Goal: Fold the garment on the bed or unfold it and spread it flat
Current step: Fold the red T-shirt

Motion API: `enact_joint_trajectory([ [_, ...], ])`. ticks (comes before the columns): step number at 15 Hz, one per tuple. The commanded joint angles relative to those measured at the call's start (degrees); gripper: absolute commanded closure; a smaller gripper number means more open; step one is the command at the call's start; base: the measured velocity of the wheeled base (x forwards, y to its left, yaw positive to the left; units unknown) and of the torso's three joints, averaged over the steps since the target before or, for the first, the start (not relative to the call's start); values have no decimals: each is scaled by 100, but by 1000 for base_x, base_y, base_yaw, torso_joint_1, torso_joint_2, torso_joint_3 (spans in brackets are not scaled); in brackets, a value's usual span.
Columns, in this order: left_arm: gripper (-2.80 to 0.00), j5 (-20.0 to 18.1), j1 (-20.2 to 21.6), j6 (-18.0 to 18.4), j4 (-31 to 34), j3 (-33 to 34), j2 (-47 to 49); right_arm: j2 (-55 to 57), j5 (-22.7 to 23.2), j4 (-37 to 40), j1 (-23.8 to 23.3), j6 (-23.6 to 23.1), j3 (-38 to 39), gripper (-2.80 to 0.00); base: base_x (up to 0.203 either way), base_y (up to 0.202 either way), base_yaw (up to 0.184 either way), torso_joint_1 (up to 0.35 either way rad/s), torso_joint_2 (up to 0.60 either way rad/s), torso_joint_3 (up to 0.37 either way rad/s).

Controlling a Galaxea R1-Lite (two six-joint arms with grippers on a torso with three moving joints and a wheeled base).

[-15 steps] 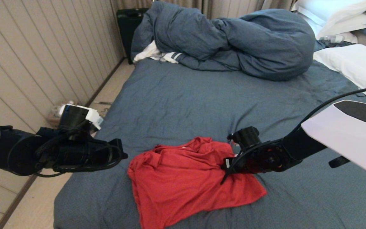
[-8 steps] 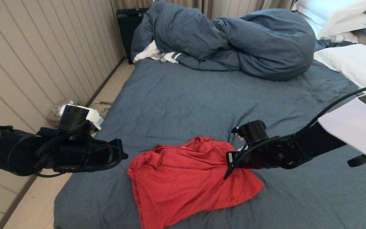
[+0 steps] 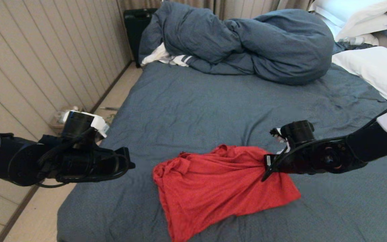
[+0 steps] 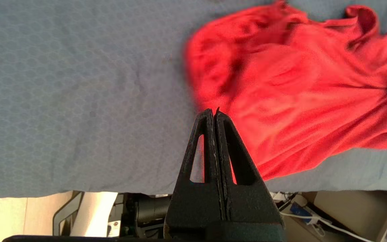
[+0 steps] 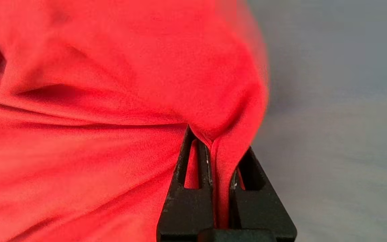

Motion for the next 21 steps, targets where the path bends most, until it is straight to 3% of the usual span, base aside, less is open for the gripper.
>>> enact_joint_trajectory([
  [1,0,-4,2,-27,-8,3,50,-167,6,-10,-218,-52,63,0,0,0,0,0,0,0],
  [4,0,-11,-5,-28,-8,-2,77,-413,27,9,-583,-220,113,0,0,0,0,0,0,0],
  [7,0,-11,-7,-19,7,7,59,-721,35,27,-473,-290,103,0,0,0,0,0,0,0],
  [14,0,-11,-51,-10,0,86,-76,-588,-30,633,1963,-35,-564,0,0,0,0,0,0,0],
  [17,0,-11,-51,-10,9,86,-108,-173,-37,1120,2615,153,-1169,0,0,0,0,0,0,0],
  [21,0,-4,-51,-10,9,93,-108,359,-38,1474,3032,188,-1863,0,0,0,0,0,0,0],
])
